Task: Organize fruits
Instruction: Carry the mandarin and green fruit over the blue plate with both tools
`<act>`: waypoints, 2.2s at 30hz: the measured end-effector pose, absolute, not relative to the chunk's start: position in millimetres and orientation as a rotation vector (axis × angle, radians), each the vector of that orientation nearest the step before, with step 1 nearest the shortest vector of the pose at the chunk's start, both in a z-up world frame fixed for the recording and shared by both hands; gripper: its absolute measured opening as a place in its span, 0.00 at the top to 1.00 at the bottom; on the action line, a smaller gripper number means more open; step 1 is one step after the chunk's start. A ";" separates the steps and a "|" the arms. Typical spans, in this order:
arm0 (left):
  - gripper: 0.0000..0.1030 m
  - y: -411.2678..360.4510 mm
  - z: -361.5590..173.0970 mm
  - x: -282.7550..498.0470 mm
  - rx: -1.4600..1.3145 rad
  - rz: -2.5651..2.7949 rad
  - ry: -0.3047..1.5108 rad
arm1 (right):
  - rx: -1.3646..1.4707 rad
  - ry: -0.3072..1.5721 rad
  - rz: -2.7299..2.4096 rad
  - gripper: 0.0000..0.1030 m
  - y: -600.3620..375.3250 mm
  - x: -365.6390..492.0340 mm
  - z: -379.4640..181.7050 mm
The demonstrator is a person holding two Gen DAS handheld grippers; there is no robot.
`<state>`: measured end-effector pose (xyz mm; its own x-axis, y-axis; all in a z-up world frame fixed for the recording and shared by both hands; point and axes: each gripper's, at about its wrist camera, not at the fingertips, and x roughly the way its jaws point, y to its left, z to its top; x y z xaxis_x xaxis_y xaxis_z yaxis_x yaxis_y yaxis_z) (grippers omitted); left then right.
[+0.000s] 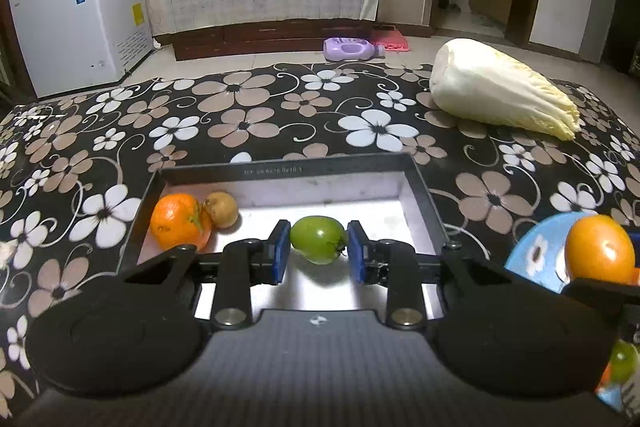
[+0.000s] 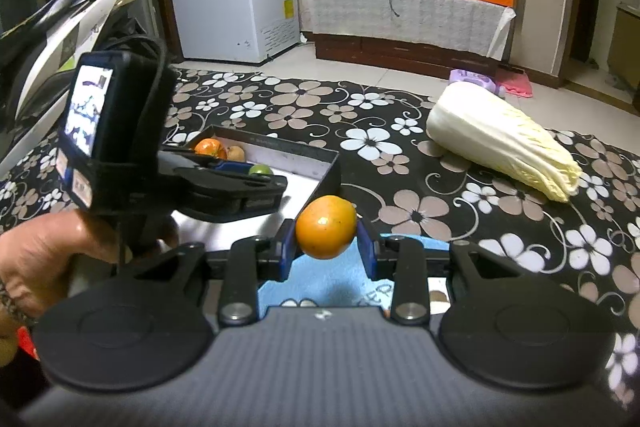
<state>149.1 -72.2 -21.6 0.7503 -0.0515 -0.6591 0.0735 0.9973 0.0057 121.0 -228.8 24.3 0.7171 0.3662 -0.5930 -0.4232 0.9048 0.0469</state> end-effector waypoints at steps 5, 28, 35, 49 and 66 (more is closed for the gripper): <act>0.66 -74.0 -8.2 126.5 0.033 -0.070 0.705 | -0.071 0.628 0.418 0.65 -234.8 105.2 26.2; 0.66 -138.7 25.8 23.4 0.049 -0.208 0.654 | 0.001 0.614 0.272 0.65 -288.6 32.6 26.6; 0.65 -161.6 19.8 24.3 0.067 -0.257 0.664 | 0.003 0.641 0.256 0.64 -296.4 35.7 19.5; 0.65 -184.6 8.9 39.4 0.086 -0.306 0.674 | 0.017 0.651 0.228 0.64 -311.5 36.8 17.0; 0.65 -196.8 4.9 34.4 0.106 -0.337 0.670 | 0.072 0.556 0.148 0.64 -330.1 34.2 29.2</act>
<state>34.4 -196.8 4.9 0.7318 -0.2722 -0.6248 0.3396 0.9405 -0.0120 34.2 -330.1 29.2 0.8392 0.1590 -0.5201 -0.1200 0.9869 0.1081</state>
